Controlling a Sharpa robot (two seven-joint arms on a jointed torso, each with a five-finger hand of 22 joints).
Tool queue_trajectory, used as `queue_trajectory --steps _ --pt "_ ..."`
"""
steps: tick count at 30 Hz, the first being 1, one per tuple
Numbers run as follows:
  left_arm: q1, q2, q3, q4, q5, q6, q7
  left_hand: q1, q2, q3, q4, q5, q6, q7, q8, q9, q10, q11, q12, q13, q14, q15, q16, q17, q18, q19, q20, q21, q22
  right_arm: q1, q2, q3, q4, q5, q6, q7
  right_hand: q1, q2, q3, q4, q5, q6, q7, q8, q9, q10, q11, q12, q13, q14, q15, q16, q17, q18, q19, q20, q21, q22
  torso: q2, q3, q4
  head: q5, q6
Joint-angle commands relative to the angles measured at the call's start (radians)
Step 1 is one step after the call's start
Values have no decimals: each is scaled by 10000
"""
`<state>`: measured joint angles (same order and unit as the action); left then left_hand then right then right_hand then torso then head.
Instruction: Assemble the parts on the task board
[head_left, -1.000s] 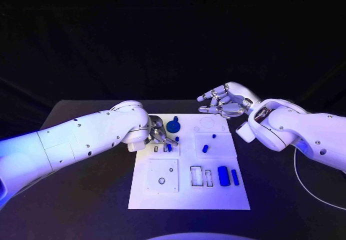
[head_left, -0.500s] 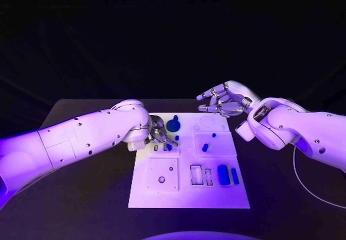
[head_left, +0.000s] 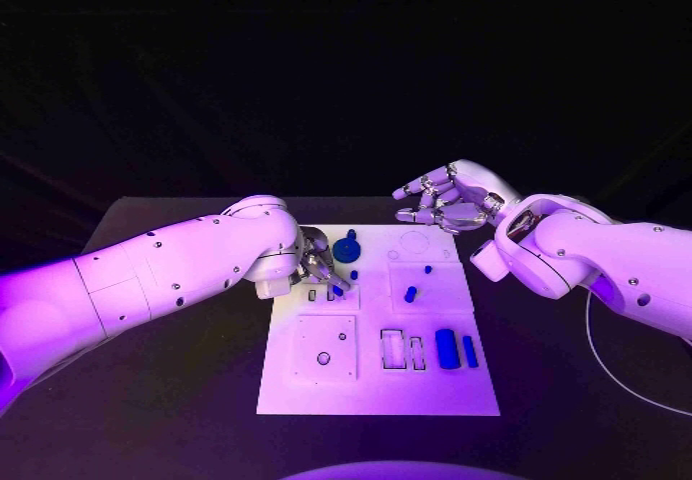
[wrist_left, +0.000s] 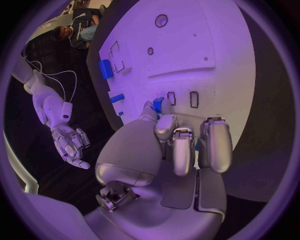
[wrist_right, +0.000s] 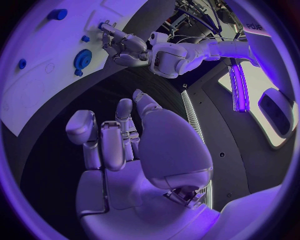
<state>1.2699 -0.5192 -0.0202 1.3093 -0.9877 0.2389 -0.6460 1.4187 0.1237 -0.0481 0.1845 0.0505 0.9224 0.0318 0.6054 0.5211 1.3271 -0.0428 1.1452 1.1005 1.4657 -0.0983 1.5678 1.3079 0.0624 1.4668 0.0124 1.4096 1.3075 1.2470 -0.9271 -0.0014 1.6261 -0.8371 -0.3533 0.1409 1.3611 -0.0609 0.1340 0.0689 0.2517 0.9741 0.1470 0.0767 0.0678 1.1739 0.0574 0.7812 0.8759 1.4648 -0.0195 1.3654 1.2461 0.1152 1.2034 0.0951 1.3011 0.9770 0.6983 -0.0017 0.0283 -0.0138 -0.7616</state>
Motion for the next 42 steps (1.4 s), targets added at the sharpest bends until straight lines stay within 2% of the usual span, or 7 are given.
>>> queue_trajectory --steps 1,2,4,7,11,22,42 --pt "-47 2 -39 8 95 -211 7 594 265 1182 -557 106 -59 39 -55 70 -66 49 -84 -36 1051 39 30 2629 -98 98 -1 -18 494 -6 15 -3 -4 -85 126 72 36 41 30 -4 60 76 7 58 7 28 -12 62 -17 335 19 -63 -10 56 -32 -21 -36 -9 -3 3 -1 3 -19" --pt "-47 -6 -39 13 126 -228 12 231 -217 2352 -432 121 -22 110 -66 169 -38 -17 -129 -55 1051 111 30 2629 -104 88 78 -24 525 -6 16 -4 -7 -85 137 68 36 41 30 -4 60 76 7 58 7 28 -12 62 -17 335 19 -63 -10 56 -32 -21 -36 -9 -4 3 0 2 -21" --pt "-47 -32 -39 31 205 -249 18 -297 -909 3797 -341 80 -14 112 -47 314 -33 119 -175 -77 1051 74 30 2629 -94 91 62 -19 575 -6 19 -8 -12 -86 163 58 36 41 30 -4 60 76 7 58 7 28 -12 62 -17 335 19 -63 -10 56 -32 -21 -36 -9 -5 4 -2 1 -22" --pt "-47 -118 -39 99 327 -267 15 -898 -1479 5288 -397 62 -2 150 46 510 -3 114 -189 -80 1051 102 30 2629 -92 100 60 -16 628 -8 28 -14 -23 -86 199 48 33 38 29 -3 72 77 7 58 7 34 -12 78 -7 334 19 -70 -18 56 -32 -22 -38 -11 -2 5 -6 5 -24" --pt "-47 -353 -38 279 440 -373 10 -1387 -1856 6331 -626 102 -17 100 148 699 48 115 -170 -56 1051 89 30 2629 -102 107 84 -21 665 -13 39 -27 -44 -86 243 42 33 38 29 -3 72 77 7 58 7 34 -12 78 -7 334 19 -70 -18 56 -32 -22 -38 -11 -4 15 8 1 -22" --pt "-65 -735 -48 687 60 -1174 65 -1835 -2082 7066 -912 176 -5 57 278 897 168 85 -28 72 1051 65 30 2629 -141 197 65 101 847 -29 96 -48 -109 -86 318 49 19 26 19 3 90 79 9 60 7 27 -11 69 -24 332 20 -82 -32 58 -38 -23 -49 -27 2 23 24 44 -60" --pt "-177 -702 -134 713 -583 -101 -67 -1958 -2175 7345 -1106 174 -37 55 325 980 139 79 -100 -12 1051 58 30 2629 -151 219 55 129 898 -40 125 -62 -130 -87 413 76 8 20 13 8 99 80 9 60 6 31 -9 80 -18 334 21 -81 -26 59 -42 -23 -54 -36 0 21 20 76 -138"
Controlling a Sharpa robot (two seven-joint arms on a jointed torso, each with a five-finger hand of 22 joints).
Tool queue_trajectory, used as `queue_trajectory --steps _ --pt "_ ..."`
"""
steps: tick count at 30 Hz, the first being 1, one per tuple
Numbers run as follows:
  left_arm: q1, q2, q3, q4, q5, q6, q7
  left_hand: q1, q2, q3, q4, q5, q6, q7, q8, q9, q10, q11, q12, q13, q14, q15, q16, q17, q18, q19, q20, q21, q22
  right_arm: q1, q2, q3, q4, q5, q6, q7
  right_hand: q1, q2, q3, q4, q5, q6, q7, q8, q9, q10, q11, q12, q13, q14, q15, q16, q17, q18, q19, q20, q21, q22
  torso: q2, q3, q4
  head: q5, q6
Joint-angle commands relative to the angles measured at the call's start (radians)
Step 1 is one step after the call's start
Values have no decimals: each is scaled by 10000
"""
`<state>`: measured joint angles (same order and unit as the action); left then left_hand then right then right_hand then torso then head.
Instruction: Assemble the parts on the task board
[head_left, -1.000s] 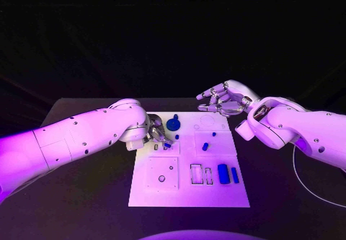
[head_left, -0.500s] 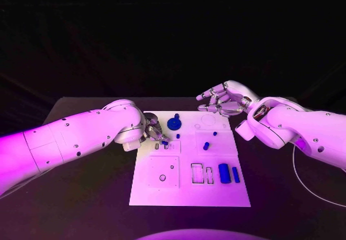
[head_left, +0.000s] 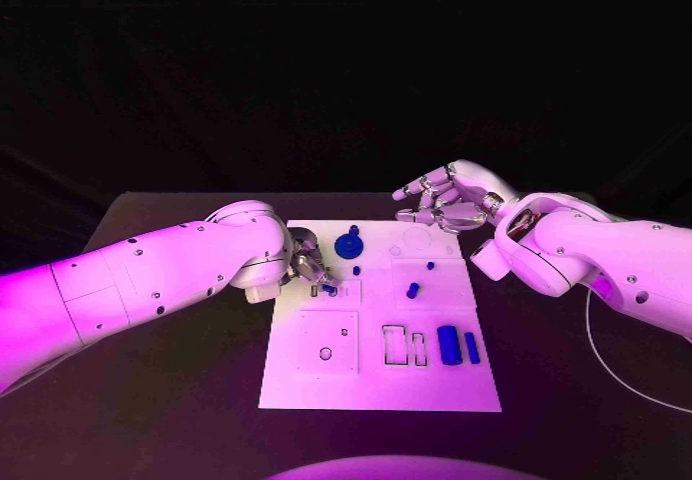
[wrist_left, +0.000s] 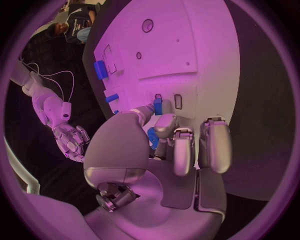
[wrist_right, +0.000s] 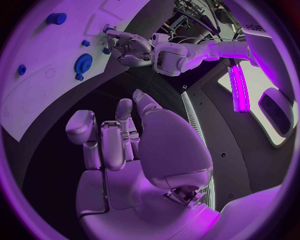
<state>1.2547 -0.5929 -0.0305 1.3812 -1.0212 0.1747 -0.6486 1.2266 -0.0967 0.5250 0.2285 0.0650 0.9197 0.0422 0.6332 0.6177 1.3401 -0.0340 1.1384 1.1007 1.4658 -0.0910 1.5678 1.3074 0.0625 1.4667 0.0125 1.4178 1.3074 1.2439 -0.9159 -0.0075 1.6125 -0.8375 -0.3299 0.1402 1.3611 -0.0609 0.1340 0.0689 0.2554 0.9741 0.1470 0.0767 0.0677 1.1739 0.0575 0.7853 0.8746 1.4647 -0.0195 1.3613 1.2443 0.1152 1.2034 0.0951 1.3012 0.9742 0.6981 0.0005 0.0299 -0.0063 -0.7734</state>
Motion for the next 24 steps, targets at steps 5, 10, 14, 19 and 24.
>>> queue_trajectory --steps 5,10,14,19,24 --pt "-38 54 -53 -3 -275 694 -53 -44 21 1624 -1559 26 -13 -50 49 18 6 -8 -39 -23 1050 -15 30 2634 -154 224 53 54 909 -10 13 -1 6 -84 195 87 9 20 13 8 63 80 10 60 7 31 -10 40 -5 334 21 -40 -8 59 -42 -23 -56 -8 4 -3 3 7 -21" --pt "-46 52 -65 24 -284 774 -57 -50 12 1633 -1572 24 -14 -49 52 22 7 -8 -39 -24 1050 -15 30 2634 -154 223 53 53 909 -11 15 -2 7 -84 209 93 9 20 13 8 63 80 10 60 7 31 -10 40 -5 334 21 -40 -8 59 -42 -23 -56 -8 3 2 -1 -22 -36" --pt "-49 58 -70 16 -298 800 -59 -59 3 1637 -1580 21 -12 -49 55 26 11 -7 -34 -19 1050 -14 30 2634 -155 225 53 56 913 -11 16 -2 12 -84 219 100 9 20 13 8 63 80 10 60 7 31 -10 40 -5 334 21 -40 -8 59 -42 -23 -56 -8 6 1 -3 -52 -21" --pt "-51 64 -75 0 -322 903 -72 -88 -18 1642 -1595 15 -8 -49 63 35 25 -5 -18 -4 1050 -13 30 2634 -158 230 53 64 925 -12 10 -2 18 -84 237 105 -8 13 3 17 77 82 9 62 7 31 -9 45 -10 333 22 -52 -20 60 -47 -23 -66 -22 7 2 -6 -34 -33" --pt "-51 93 -80 -30 -328 930 -79 -199 -33 1640 -1588 6 17 -52 85 57 43 -5 -13 -5 1050 -10 30 2634 -160 233 55 68 935 -12 0 -3 31 -91 243 104 -8 13 3 17 77 82 9 62 7 31 -9 45 -10 333 22 -52 -20 60 -47 -23 -66 -22 6 6 3 -31 -44"
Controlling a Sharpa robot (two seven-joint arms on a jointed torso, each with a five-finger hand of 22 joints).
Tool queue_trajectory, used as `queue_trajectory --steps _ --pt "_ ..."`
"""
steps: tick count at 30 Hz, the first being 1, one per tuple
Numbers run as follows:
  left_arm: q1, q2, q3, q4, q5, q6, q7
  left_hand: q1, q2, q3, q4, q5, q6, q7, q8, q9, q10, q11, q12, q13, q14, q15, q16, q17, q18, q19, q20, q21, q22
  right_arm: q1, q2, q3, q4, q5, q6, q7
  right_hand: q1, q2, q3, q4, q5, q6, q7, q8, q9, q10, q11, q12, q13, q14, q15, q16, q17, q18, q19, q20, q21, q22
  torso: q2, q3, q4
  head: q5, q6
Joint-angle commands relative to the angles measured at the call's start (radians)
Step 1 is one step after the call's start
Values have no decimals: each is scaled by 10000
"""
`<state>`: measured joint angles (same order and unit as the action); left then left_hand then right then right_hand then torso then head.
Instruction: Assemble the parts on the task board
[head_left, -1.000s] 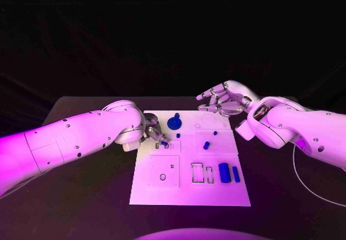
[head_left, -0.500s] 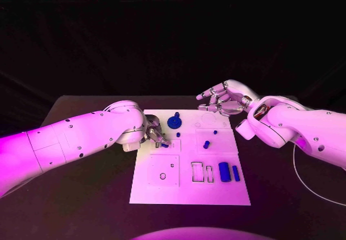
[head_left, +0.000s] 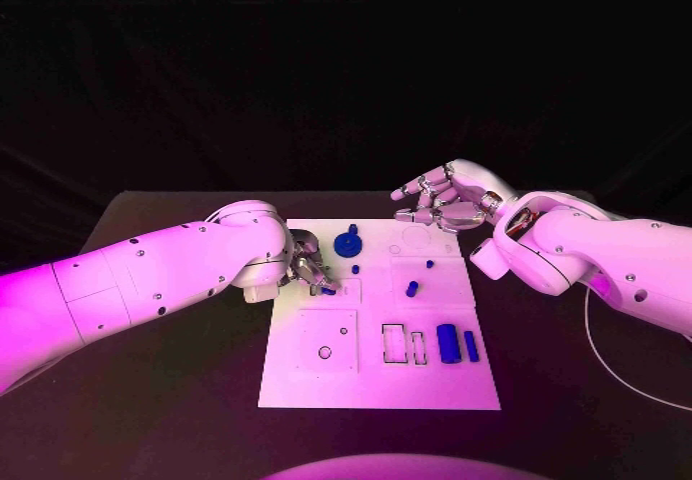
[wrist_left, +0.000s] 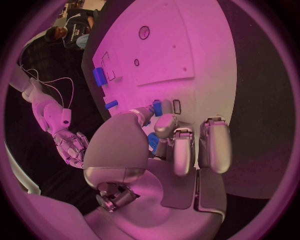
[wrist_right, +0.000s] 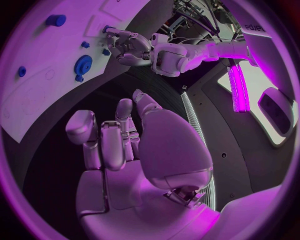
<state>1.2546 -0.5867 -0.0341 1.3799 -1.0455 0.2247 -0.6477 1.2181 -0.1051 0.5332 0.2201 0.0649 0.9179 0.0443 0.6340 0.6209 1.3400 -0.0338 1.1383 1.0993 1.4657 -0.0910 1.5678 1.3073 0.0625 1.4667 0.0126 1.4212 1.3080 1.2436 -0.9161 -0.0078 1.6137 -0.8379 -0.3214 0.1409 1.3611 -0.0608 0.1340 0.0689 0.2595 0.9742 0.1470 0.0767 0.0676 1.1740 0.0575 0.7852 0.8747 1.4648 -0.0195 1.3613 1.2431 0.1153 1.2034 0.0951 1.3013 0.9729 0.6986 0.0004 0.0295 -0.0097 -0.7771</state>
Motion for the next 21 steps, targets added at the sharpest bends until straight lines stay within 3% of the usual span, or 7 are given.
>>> queue_trajectory --steps 1,13,21 --pt "-50 46 -46 -31 -85 426 -88 -194 68 1553 -1476 4 56 -78 90 37 60 -9 0 18 1051 -10 30 2635 -163 237 55 39 939 -9 1 0 21 -88 159 97 -8 13 3 17 35 82 9 61 8 31 -9 45 -11 332 22 -52 -8 60 -47 -23 -66 -9 -1 7 6 2 -8" --pt "-49 294 -56 -301 -87 580 -87 -1615 217 903 -707 -13 312 -158 115 74 118 -61 7 -9 1051 -48 30 2635 -190 294 28 120 1075 -8 -3 0 49 -103 185 82 -14 11 0 20 41 84 9 62 8 24 -9 35 -25 329 22 -65 -26 65 -61 -23 -79 -33 -1 8 -7 21 -6" --pt "-48 386 -61 -405 -86 696 -88 -2053 122 559 -594 -18 476 -207 69 34 206 -102 97 77 1051 -83 30 2635 -212 338 -3 188 1172 -8 -19 0 67 -108 193 77 -18 8 -4 23 47 84 8 63 8 25 -9 38 -25 327 22 -72 -33 69 -74 -23 -91 -55 3 5 -1 3 -14"
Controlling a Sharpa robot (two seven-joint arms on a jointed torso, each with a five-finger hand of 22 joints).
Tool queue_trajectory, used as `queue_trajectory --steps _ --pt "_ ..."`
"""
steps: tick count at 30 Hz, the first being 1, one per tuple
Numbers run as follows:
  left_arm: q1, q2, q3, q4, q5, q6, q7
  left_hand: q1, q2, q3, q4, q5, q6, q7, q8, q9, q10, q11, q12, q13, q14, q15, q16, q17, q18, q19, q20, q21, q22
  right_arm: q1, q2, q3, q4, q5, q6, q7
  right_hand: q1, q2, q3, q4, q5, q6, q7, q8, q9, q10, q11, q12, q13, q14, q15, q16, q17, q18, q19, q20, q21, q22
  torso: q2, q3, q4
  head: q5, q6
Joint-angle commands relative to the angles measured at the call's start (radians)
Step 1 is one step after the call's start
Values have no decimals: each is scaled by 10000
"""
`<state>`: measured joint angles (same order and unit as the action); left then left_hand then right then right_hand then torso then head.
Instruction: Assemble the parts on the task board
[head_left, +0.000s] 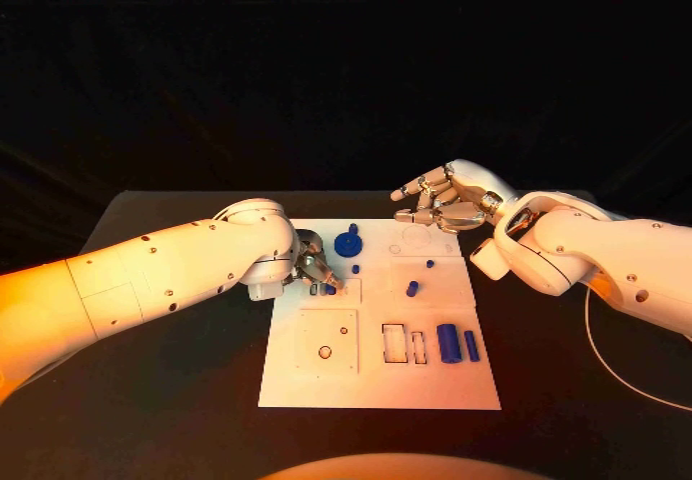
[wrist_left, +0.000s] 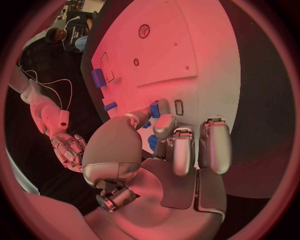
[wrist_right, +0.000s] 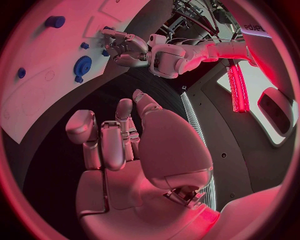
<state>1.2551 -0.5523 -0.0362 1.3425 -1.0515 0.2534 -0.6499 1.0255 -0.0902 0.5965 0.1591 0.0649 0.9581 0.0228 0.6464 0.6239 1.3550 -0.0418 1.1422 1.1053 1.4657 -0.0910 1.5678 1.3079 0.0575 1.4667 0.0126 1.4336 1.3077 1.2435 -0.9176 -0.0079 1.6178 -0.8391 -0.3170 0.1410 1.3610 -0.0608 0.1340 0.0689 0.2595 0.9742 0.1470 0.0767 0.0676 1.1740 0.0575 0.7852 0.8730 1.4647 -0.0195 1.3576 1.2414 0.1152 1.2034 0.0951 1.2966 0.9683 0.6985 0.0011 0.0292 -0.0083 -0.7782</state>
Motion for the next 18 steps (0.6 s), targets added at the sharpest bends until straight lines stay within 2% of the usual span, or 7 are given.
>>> queue_trajectory --steps 1,18 --pt "-53 51 -41 -46 -26 416 -66 -160 -34 -110 21 -19 93 3 -57 2 66 -26 68 27 1050 -87 30 2629 -164 342 -6 70 1182 -7 -6 1 29 -96 150 75 -18 7 -4 22 47 84 9 63 8 25 -9 38 -9 327 22 -35 -16 69 -74 -23 -44 -9 3 0 2 -12 -4" --pt "-53 124 -42 -166 -115 506 -63 -562 -54 -660 102 -25 387 -72 -84 -54 257 -87 219 178 1050 -128 30 2629 -202 414 -45 183 1334 -6 -28 1 50 -97 181 66 -42 -6 -20 34 58 82 9 62 7 5 -7 9 -44 321 23 -55 -39 75 -91 -23 -64 -41 -4 -2 0 -25 -21"
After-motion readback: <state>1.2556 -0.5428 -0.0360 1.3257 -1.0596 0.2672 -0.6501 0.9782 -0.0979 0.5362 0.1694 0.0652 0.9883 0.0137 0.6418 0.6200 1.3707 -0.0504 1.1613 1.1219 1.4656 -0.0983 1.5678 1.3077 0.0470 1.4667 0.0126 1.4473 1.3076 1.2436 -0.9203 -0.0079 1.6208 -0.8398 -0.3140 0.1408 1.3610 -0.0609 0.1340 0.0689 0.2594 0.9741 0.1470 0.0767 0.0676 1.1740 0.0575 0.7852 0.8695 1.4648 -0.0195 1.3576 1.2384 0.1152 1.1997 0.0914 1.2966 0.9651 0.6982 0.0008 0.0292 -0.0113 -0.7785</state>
